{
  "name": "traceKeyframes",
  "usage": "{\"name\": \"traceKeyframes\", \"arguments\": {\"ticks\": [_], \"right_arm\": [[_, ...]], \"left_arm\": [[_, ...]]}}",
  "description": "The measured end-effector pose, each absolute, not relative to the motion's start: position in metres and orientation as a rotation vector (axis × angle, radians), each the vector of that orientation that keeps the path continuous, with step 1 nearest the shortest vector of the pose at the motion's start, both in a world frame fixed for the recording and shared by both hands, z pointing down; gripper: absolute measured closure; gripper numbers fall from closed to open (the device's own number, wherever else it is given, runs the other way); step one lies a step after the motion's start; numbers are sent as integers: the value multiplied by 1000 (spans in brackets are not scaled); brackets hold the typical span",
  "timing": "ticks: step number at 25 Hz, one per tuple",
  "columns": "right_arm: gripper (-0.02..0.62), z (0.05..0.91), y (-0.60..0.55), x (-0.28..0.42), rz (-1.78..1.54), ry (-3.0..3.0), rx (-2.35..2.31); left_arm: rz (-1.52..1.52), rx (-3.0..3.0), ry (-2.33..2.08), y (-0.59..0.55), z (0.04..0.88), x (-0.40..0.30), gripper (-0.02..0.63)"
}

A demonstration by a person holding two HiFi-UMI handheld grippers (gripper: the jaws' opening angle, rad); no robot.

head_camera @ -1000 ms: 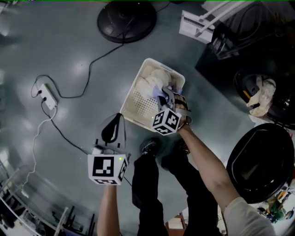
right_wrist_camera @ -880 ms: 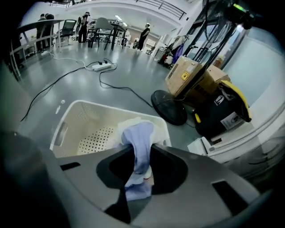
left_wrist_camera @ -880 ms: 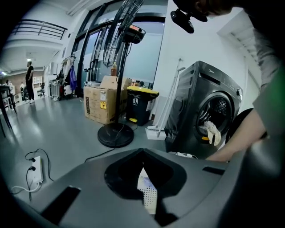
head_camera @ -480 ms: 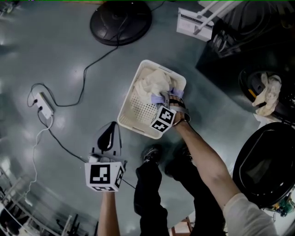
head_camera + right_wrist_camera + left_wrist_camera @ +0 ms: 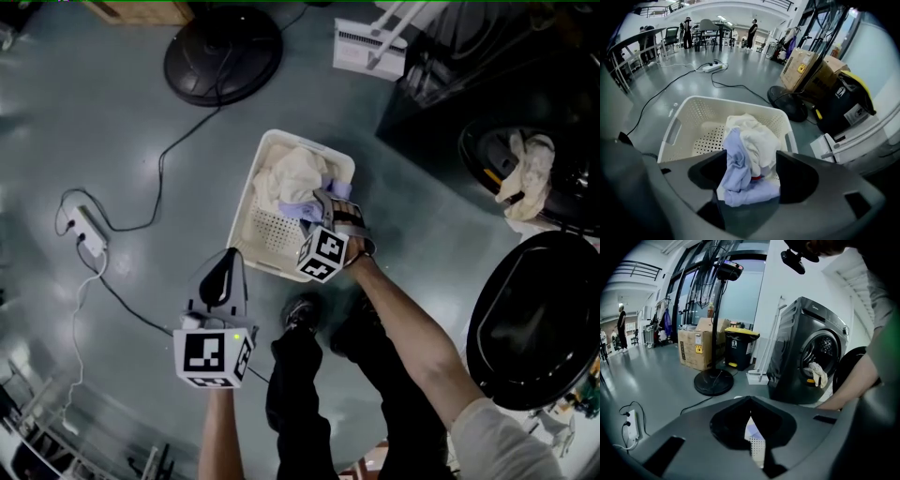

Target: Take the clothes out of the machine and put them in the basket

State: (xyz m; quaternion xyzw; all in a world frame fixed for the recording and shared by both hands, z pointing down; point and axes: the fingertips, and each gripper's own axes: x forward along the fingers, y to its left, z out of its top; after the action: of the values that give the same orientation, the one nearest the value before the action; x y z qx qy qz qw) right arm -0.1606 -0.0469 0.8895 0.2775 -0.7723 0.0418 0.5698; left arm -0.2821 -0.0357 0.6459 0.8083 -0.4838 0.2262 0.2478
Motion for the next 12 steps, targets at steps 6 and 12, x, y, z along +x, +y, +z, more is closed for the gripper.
{"name": "traceKeyframes", "arguments": {"ticks": [6, 12], "right_arm": [[360, 818, -29, -133, 140, -1860, 826], [555, 744, -24, -91, 235, -1863, 1115]], "left_arm": [[613, 2262, -1232, -40, 602, -241, 588], [613, 2312, -1141, -45, 564, -199, 588]]}}
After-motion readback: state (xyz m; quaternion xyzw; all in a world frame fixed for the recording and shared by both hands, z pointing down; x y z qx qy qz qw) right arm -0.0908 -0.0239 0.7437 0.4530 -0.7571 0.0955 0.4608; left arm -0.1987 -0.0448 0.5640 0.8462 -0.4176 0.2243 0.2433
